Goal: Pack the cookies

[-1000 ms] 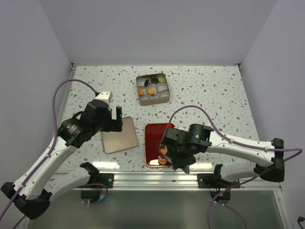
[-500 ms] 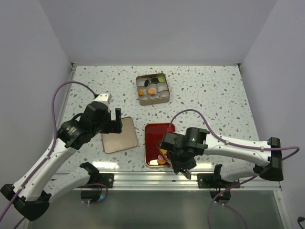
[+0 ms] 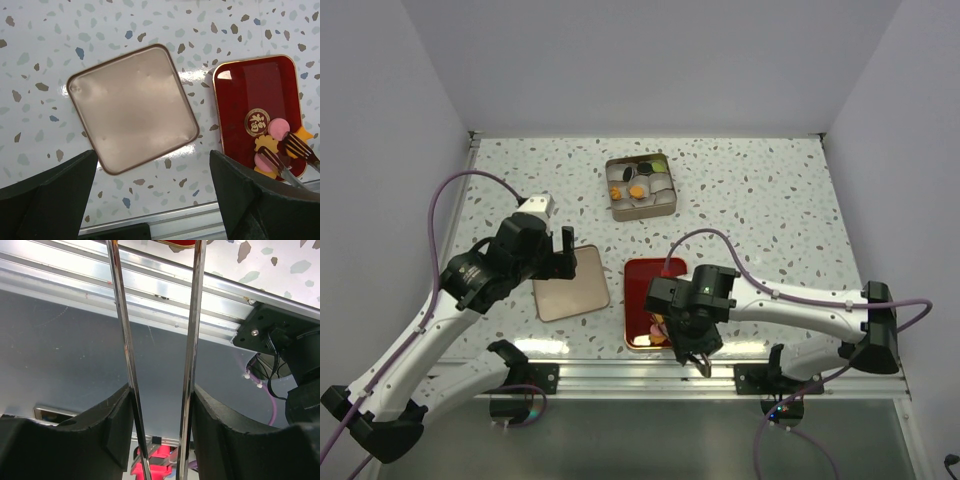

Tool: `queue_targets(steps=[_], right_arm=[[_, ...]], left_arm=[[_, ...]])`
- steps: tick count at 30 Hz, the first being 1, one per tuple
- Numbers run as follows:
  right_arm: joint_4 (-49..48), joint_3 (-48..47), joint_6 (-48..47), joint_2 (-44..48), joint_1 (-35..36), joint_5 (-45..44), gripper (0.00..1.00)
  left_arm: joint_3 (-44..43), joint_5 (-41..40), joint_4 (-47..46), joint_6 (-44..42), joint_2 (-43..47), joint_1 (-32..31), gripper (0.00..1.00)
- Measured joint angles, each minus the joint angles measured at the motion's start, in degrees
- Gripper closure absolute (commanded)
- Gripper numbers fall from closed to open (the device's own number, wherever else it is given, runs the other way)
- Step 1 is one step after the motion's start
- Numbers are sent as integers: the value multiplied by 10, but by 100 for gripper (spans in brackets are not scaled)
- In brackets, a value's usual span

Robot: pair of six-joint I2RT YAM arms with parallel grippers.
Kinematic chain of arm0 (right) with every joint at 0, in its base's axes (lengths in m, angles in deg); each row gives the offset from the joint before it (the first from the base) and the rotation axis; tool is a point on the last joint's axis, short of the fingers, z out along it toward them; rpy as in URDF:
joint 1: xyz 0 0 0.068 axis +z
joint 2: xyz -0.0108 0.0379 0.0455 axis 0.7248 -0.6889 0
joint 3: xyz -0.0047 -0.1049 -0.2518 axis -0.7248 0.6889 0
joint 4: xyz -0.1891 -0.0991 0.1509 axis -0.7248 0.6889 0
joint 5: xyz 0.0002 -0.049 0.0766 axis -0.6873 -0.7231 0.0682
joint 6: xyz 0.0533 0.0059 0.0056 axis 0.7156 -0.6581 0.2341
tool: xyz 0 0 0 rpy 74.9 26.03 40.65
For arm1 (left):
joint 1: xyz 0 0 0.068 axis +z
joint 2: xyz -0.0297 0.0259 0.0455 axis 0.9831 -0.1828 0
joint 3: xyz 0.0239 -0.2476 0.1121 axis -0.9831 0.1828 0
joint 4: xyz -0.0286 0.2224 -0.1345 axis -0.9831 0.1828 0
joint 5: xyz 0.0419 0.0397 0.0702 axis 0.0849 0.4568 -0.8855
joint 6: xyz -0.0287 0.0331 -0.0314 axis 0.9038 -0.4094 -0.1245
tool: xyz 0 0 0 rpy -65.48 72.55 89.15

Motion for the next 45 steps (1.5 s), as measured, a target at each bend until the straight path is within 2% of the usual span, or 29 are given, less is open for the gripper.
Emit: queue_targets(steps=[11, 19, 24, 28, 34, 40, 45], right_arm=[[-2, -46, -11, -59, 0, 0, 56], [1, -63, -17, -76, 0, 0, 65], [5, -80, -17, -89, 0, -5, 66], [7, -126, -17, -112, 0, -19, 66], [-2, -255, -24, -157, -5, -60, 66], [-2, -321, -49, -166, -62, -86, 67], [1, -376, -97, -185, -164, -102, 67]], left_arm=[[0, -3, 0, 0, 1, 0, 0], [0, -7, 0, -5, 1, 0, 0], [0, -10, 0, -11, 1, 0, 0], [0, -14, 0, -16, 1, 0, 0], [-1, -21, 0, -21, -5, 0, 0], [-10, -29, 0, -26, -13, 0, 0], [-19, -35, 0, -28, -19, 0, 0]])
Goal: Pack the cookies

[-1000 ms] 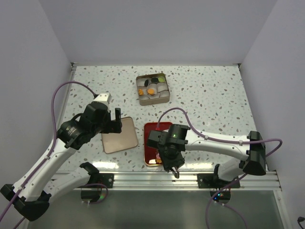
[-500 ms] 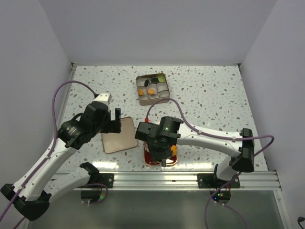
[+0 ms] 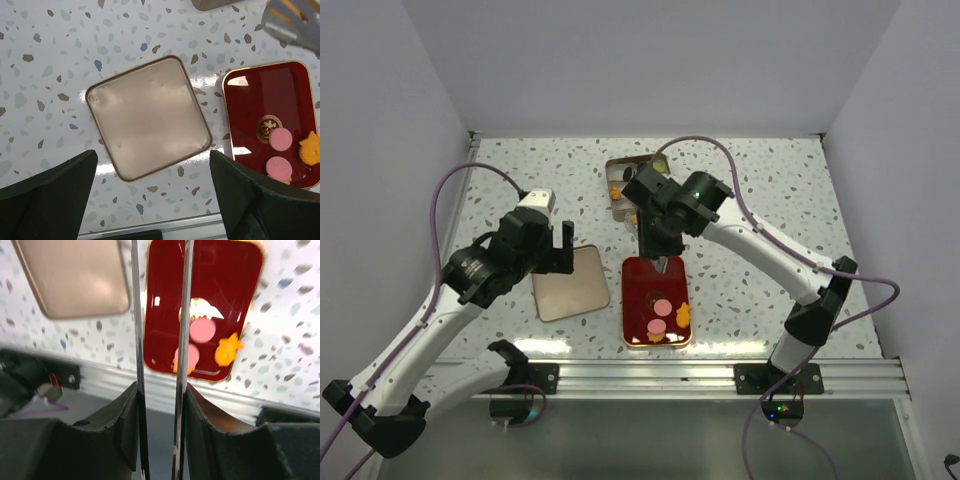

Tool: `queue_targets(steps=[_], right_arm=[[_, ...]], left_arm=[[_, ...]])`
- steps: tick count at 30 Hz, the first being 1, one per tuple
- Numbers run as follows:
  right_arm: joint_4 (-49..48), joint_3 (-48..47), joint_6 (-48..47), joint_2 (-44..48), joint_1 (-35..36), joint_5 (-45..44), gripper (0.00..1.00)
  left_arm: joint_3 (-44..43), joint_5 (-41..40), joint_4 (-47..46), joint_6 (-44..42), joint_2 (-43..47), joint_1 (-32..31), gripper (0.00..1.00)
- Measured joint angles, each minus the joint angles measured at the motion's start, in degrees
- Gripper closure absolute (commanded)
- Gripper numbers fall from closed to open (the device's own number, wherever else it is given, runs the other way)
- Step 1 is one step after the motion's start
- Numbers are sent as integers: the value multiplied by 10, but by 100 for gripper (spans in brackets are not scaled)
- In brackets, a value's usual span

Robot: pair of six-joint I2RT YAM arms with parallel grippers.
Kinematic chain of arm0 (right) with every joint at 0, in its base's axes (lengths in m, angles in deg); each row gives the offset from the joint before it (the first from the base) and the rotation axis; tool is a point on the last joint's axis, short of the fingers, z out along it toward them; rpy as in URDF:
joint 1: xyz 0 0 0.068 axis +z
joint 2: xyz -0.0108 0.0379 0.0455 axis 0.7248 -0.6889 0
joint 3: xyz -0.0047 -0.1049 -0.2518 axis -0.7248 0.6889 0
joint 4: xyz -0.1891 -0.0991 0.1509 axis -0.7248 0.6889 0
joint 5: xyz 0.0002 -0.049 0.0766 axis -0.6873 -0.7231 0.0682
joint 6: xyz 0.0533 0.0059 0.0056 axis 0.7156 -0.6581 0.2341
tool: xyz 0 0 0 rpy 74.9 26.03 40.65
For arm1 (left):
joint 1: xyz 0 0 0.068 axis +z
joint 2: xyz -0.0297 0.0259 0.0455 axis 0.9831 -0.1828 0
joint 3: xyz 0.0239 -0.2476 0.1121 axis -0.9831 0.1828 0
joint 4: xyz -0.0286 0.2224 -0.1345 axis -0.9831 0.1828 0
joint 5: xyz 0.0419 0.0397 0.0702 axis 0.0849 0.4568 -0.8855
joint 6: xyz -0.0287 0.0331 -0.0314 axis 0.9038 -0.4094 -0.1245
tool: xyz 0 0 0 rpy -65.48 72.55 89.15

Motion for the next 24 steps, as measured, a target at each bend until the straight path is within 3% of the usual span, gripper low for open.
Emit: queue_targets(steps=[5, 15, 20, 24], right_arm=[[-3, -66, -54, -41, -91, -6, 67], [-3, -104, -122, -138, -254, 56, 69], [-3, -210, -141, -224, -273, 80, 69], [-5, -236, -147, -240, -273, 100, 69]], left_arm=[[-9, -6, 0, -2, -10, 0, 0], [-23, -15, 0, -2, -32, 0, 0], [-28, -21, 0, -2, -40, 0, 0], [-29, -26, -1, -2, -48, 0, 0]])
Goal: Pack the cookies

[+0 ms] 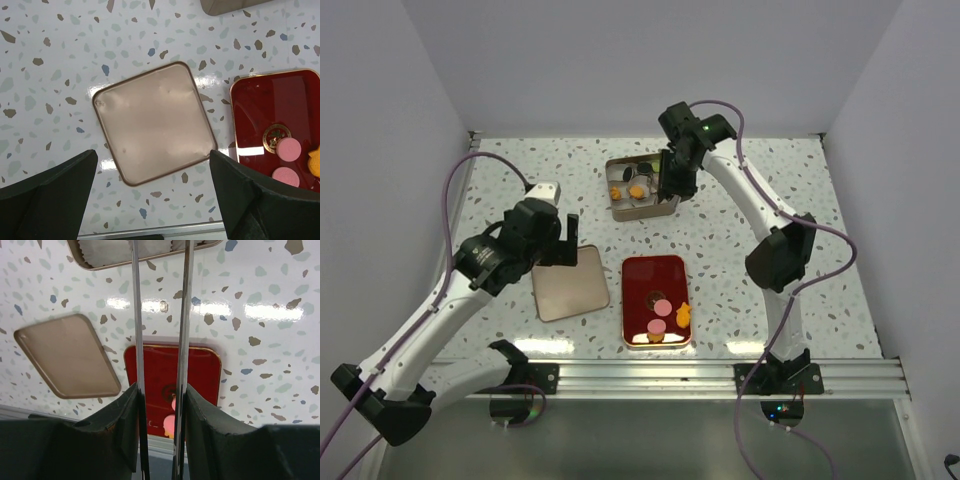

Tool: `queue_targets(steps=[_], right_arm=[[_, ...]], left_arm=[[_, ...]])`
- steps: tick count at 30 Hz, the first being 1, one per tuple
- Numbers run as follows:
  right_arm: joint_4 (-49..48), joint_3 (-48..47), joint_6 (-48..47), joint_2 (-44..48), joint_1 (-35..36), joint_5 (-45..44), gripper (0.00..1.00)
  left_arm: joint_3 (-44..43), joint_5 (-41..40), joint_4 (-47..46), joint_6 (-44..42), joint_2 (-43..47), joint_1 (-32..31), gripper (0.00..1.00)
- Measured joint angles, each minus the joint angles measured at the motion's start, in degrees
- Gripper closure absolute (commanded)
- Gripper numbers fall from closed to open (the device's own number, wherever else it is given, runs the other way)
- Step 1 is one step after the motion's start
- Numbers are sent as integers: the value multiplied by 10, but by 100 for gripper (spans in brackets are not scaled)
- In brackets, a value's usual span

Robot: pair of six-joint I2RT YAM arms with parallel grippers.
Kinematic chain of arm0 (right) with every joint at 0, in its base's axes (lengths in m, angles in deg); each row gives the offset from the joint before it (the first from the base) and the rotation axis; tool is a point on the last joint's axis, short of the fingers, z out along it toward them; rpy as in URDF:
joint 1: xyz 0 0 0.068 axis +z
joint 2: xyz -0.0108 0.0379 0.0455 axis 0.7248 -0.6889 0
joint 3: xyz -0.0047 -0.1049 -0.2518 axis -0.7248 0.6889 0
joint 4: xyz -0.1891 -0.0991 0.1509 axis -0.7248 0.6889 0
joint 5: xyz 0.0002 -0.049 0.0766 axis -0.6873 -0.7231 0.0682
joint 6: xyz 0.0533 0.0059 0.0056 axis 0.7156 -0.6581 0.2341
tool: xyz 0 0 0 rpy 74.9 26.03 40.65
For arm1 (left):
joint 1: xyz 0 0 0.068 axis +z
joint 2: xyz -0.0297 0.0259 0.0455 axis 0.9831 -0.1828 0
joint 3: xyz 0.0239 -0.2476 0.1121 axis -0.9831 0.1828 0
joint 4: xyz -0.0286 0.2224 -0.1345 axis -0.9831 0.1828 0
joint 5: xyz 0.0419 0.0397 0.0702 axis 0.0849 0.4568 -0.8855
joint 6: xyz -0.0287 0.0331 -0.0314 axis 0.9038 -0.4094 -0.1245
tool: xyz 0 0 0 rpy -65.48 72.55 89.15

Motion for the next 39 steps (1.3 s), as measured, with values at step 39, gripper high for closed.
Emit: queue_targets(steps=[39], right_arm=[[-47, -14, 7, -50, -29, 24, 53]], left_arm=[[-6, -4, -1, 0, -18, 0, 0]])
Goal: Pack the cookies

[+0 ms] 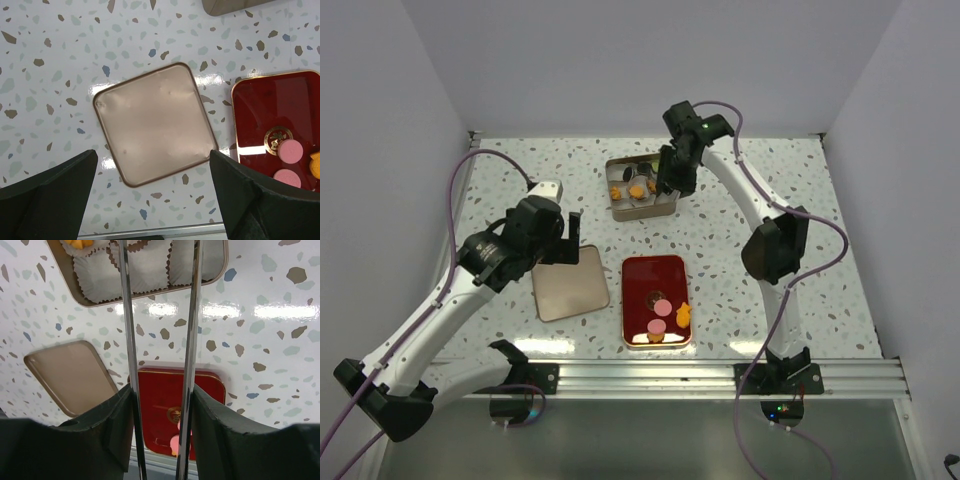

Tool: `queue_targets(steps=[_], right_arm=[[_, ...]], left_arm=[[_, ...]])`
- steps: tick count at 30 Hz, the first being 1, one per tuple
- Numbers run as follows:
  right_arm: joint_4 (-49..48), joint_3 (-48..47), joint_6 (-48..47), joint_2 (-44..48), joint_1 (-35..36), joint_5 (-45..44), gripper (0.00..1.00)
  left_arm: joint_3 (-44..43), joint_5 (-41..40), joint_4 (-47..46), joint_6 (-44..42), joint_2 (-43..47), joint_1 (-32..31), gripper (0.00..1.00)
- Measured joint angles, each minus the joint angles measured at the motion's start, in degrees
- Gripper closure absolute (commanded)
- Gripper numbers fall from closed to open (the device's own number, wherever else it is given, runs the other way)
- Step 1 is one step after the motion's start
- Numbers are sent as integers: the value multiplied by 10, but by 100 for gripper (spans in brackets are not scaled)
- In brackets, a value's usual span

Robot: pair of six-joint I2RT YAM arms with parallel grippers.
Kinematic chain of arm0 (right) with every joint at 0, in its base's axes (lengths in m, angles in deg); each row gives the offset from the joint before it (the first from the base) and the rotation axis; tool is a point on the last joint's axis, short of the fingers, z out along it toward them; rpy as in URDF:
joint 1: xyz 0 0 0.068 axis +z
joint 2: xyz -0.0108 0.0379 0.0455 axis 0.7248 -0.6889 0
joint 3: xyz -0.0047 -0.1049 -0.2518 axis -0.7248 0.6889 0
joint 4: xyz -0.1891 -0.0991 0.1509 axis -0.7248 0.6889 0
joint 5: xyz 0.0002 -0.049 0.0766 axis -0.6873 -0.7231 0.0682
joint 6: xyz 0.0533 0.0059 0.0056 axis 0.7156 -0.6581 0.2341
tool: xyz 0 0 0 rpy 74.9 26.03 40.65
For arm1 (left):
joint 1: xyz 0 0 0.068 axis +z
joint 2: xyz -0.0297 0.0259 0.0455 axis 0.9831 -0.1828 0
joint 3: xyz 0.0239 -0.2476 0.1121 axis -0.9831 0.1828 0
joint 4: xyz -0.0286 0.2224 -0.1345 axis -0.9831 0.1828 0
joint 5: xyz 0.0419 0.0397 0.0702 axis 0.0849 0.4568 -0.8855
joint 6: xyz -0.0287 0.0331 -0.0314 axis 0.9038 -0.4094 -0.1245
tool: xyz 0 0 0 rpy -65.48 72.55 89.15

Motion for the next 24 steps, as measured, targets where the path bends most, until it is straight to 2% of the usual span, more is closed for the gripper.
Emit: queue_targets(steps=[5, 12, 17, 24], right_arm=[[0, 47, 2, 58, 0, -3, 55], [6, 210, 11, 239, 28, -18, 55], [10, 347, 40, 333, 123, -31, 54], [4, 504, 120, 378, 249, -30, 54]], left_arm=[[0, 6, 0, -1, 5, 0, 0], [1, 25, -10, -10, 12, 0, 0], [13, 47, -18, -15, 16, -1, 0], [14, 52, -17, -15, 24, -17, 0]])
